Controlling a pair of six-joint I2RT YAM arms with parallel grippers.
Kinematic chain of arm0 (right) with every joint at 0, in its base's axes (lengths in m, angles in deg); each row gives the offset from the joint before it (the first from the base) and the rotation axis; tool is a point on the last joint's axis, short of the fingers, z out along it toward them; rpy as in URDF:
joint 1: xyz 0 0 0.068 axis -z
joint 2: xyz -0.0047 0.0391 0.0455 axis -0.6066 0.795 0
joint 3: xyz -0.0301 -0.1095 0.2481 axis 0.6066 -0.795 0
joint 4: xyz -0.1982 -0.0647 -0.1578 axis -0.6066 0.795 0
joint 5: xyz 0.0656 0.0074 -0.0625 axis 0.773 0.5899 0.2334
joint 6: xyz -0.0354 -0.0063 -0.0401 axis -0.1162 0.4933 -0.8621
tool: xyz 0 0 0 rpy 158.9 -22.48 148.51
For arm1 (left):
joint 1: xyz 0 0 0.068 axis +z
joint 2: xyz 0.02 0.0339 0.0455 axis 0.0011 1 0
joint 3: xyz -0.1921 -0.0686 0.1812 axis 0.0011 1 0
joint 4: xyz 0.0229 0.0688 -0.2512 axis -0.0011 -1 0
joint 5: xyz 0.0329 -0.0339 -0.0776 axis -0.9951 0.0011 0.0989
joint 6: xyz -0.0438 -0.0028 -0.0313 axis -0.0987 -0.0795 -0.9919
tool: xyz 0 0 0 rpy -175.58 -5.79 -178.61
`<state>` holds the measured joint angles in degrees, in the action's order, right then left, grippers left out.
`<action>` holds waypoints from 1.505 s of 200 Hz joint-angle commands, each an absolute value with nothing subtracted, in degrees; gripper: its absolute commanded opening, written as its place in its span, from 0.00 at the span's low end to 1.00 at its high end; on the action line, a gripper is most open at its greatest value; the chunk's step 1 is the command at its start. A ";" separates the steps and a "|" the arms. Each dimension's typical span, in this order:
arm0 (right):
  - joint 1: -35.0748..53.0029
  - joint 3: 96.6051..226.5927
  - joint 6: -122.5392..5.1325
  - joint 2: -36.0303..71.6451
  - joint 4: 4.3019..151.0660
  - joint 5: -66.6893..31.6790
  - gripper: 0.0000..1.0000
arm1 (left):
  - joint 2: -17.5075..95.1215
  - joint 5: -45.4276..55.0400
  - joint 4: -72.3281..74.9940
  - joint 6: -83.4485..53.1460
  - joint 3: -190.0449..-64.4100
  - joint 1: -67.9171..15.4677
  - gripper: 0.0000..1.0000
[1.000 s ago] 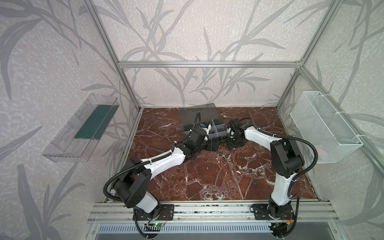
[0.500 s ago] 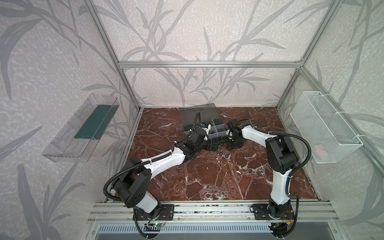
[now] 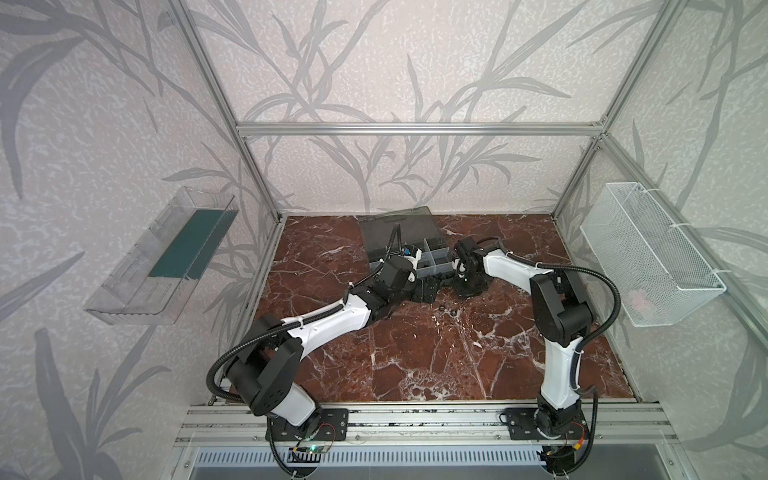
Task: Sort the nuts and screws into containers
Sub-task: 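Lower the open right gripper and close it on a black hex nut, then lift the black hex nut and carry it over the nut compartment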
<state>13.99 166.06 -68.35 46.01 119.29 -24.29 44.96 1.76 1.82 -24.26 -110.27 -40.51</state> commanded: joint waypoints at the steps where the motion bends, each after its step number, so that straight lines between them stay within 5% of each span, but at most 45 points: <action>1: 13.53 167.17 -68.42 46.68 121.56 -24.37 0.23 | 45.43 2.14 1.65 -24.87 -112.29 -40.80 0.99; 137: 12.59 174.72 -66.51 37.47 123.08 -21.14 0.23 | 42.46 -3.62 -0.36 -18.85 -112.41 -40.72 0.99; 236: 10.18 188.89 -59.09 50.07 110.58 -13.81 0.23 | 41.04 -8.35 -0.42 -15.12 -112.08 -40.63 0.99; 301: 8.54 185.25 -60.32 54.15 99.98 -15.34 0.23 | 41.70 -7.39 -0.51 -15.95 -112.31 -40.45 0.99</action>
